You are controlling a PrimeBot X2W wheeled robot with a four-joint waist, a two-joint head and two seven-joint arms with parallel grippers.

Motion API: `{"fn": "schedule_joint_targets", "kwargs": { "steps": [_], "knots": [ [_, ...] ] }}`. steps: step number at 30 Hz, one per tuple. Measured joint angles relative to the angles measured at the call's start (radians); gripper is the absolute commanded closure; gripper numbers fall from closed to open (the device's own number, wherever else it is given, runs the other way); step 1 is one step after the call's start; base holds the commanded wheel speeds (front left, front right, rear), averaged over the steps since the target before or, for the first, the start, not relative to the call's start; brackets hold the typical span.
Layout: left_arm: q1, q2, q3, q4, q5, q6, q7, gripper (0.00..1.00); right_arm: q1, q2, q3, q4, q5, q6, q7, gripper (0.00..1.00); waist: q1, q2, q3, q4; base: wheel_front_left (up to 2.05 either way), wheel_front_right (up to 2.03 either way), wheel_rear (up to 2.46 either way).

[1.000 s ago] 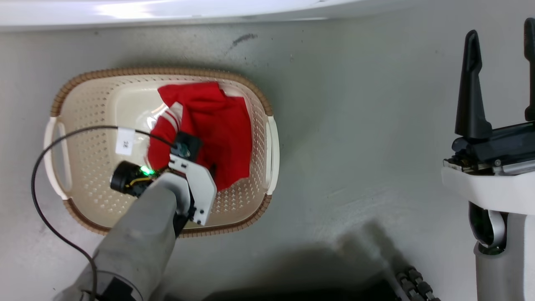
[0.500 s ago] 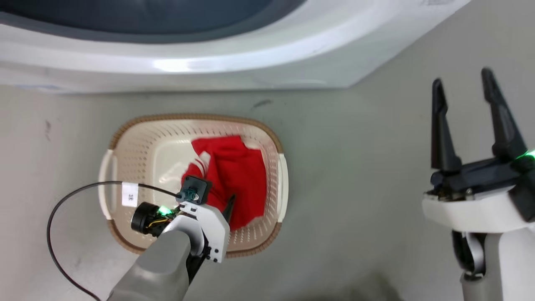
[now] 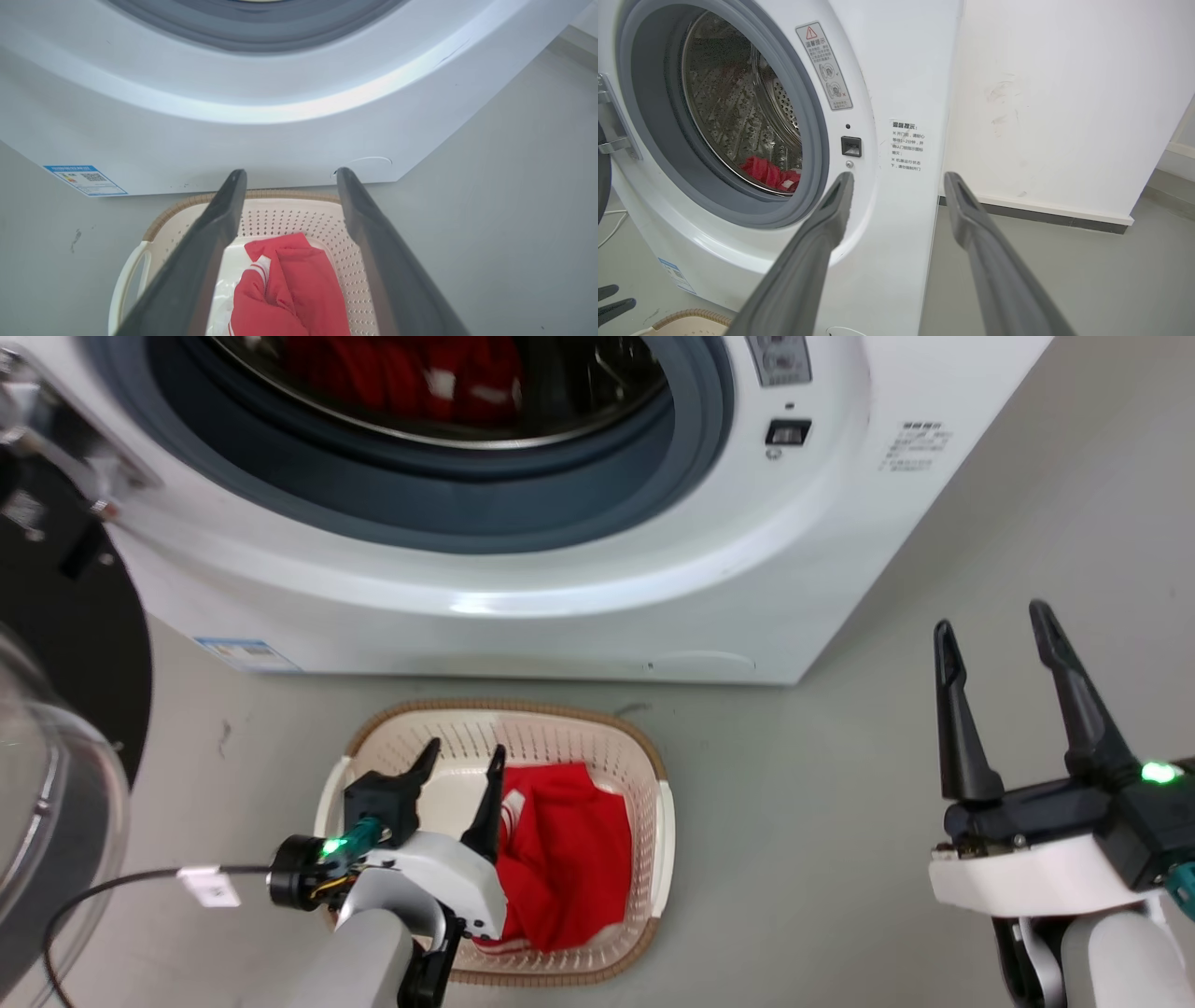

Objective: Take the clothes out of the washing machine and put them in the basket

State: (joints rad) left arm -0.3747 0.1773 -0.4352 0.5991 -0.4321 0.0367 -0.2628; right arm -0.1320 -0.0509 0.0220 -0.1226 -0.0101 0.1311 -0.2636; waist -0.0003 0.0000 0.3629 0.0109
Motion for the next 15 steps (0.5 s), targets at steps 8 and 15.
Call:
{"fn": "schedule_joint_targets", "kwargs": {
  "steps": [8,15],
  "knots": [
    [0.143,-0.038,0.196,-0.277,0.130,0.037,0.000,0.00,0.040,0.000,0.005,0.006,0.000,0.000,0.000,0.00,0.0000,0.0000,-0.094,0.021,0.00,0.00,0.00],
    [0.185,-0.080,0.322,-0.454,0.228,0.042,0.000,0.00,0.055,0.000,0.007,0.006,0.000,0.000,0.000,0.00,0.0002,0.0000,-0.125,0.024,0.00,0.00,0.00]
  ]
}}
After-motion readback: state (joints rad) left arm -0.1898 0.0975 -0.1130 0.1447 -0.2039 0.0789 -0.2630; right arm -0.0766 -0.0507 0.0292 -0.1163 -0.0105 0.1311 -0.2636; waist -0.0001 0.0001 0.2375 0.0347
